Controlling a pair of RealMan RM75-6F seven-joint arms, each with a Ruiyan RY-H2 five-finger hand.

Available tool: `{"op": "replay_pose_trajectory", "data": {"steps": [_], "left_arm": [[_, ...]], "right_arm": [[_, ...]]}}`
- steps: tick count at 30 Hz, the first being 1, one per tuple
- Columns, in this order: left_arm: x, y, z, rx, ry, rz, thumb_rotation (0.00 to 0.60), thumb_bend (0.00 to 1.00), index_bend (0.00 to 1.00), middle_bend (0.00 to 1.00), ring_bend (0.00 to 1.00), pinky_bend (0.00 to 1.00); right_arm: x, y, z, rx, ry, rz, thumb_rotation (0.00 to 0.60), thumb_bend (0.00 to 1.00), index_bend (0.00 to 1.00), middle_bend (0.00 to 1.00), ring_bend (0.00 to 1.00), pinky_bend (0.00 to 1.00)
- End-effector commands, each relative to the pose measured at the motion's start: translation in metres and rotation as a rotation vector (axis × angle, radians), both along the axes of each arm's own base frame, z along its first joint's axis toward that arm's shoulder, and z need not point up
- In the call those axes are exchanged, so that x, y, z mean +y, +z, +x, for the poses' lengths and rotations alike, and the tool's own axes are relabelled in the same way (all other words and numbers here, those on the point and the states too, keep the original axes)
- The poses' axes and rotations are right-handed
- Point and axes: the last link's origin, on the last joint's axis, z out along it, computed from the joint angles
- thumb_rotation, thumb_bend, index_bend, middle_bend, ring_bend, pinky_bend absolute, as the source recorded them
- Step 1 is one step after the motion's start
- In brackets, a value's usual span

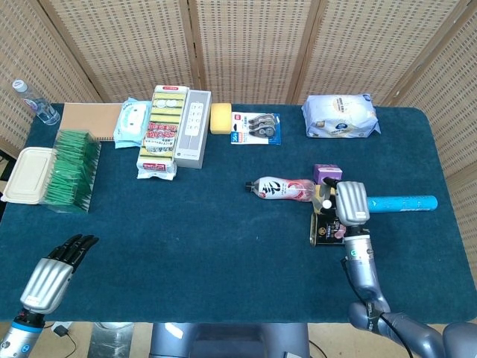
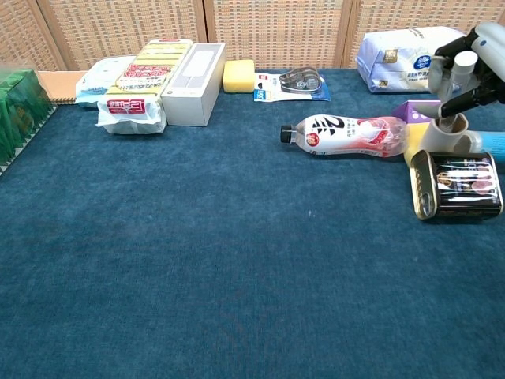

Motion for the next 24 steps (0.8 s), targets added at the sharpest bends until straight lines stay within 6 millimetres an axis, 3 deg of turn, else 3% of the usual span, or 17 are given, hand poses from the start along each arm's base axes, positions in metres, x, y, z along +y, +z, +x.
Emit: {"op": "replay_pose_trajectory", "data": {"steps": [1,24], "left_arm": [[0.0,0.0,0.0,0.0,-0.001,0.0,0.6,0.18,0.1,0.18,0.15,0.33],[0.008,-0.017,-0.009,0.044,0.022,-0.007,0.6,0.18,0.1,0.18,0.15,0.33]], "right_arm": [[0.001,0.0,0.003,-0.009,0.006,0.003,0.6,0.29,0.67,0.8,0.89,0.85],[-0.003,0.003,0.011,-0.035,0.027,-0.01,0.6,0.31,0.73,0.86,0.95,0.91]]}}
